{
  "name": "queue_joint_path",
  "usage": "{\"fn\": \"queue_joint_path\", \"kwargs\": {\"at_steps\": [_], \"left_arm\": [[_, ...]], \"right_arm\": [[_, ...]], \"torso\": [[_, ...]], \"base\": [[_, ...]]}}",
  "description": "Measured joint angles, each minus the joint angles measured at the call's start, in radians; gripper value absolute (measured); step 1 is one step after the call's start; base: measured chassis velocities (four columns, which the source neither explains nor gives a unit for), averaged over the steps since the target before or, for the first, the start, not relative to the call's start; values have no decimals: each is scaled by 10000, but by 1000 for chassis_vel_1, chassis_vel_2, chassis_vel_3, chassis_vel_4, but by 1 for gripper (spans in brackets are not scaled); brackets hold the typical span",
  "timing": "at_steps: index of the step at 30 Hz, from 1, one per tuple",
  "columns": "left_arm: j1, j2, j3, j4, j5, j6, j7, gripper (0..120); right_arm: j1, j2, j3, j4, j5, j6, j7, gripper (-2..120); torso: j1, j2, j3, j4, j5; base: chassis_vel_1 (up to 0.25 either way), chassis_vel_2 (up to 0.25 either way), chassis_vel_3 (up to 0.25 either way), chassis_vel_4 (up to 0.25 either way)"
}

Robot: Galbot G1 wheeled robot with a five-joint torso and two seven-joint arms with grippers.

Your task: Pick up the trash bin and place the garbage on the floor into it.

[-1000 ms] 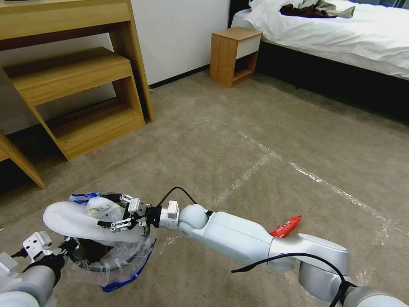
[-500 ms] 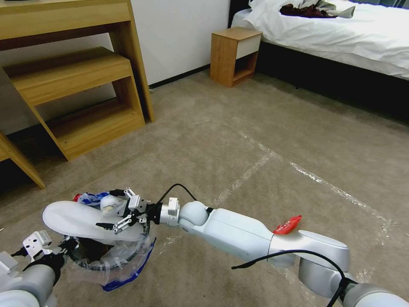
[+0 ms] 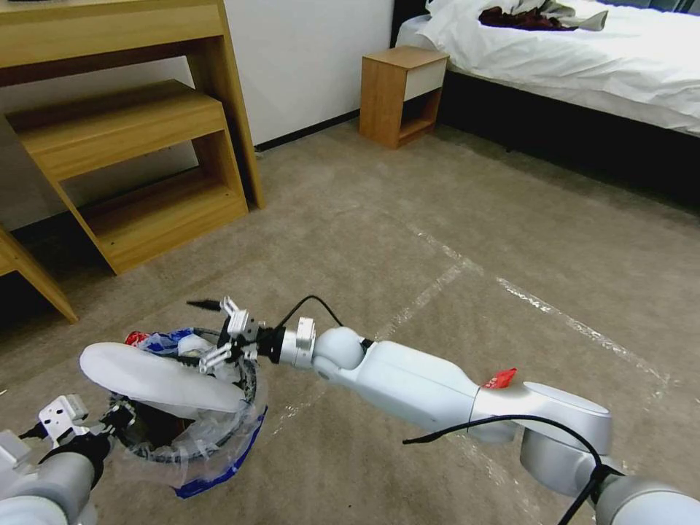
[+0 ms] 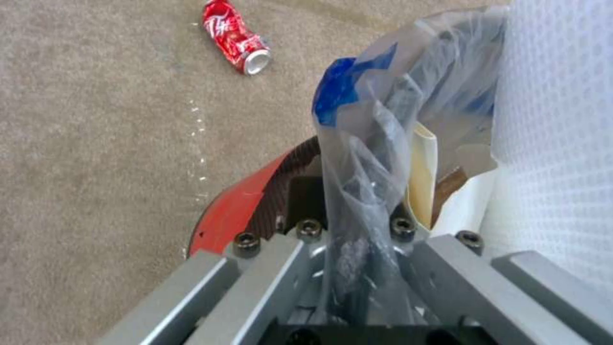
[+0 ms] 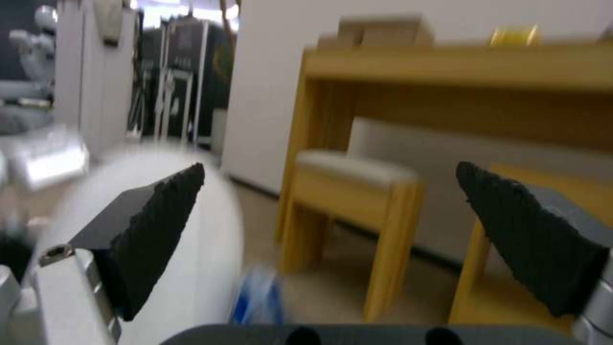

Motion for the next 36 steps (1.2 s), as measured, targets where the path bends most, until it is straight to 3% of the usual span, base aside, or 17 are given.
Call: {"fn": "queue_joint_path", "kwargs": {"at_steps": [12, 15, 17, 18, 21, 24, 29, 36], "left_arm": [[-38, 139, -135, 50, -145, 0, -71, 0], [-71, 139, -122, 64, -152, 0, -77, 0], [-125, 141, -123, 75, -194, 0, -91, 0], [-125, 141, -123, 75, -194, 0, -91, 0], [-148, 152, -162, 76, -252, 0, -99, 0], [-140, 182, -186, 90, -259, 0, -104, 0], [-121, 226, -208, 93, -281, 0, -102, 0], [-123, 106, -138, 107, -234, -1, -84, 0]], "right_arm": [[522, -1388, 2533, 1318, 270, -86, 585, 100], [424, -1787, 2974, 1417, -53, -272, 1384, 100], [-21, -2358, 3363, 1576, -325, -567, 2827, 100], [-21, -2358, 3363, 1576, -325, -567, 2827, 100], [-1408, -2941, 4498, 1779, -1057, -1052, 4269, 100], [-2524, -3229, 5380, 1911, -1550, -1145, 4779, 100], [-4395, -3606, 7272, 2736, -2403, -1183, 5267, 100], [-7154, -3255, 9405, 3746, -3480, -984, 5501, 100]], "torso": [[0, 0, -1, 0, 3], [0, 0, -1, 0, 1], [0, 0, -1, 2, 3], [0, 0, -1, 2, 3], [0, 0, 0, -1, 4], [0, -1, 0, -7, 7], [0, 0, -1, 1, 3], [0, 0, -3, -3, 4]], "base": [[0, 0, 0, 0], [0, 0, 0, 0], [0, 0, 0, 0], [0, 0, 0, 0], [0, 0, 0, 0], [0, 0, 0, 0], [0, 0, 0, 0], [0, 0, 0, 0]]}}
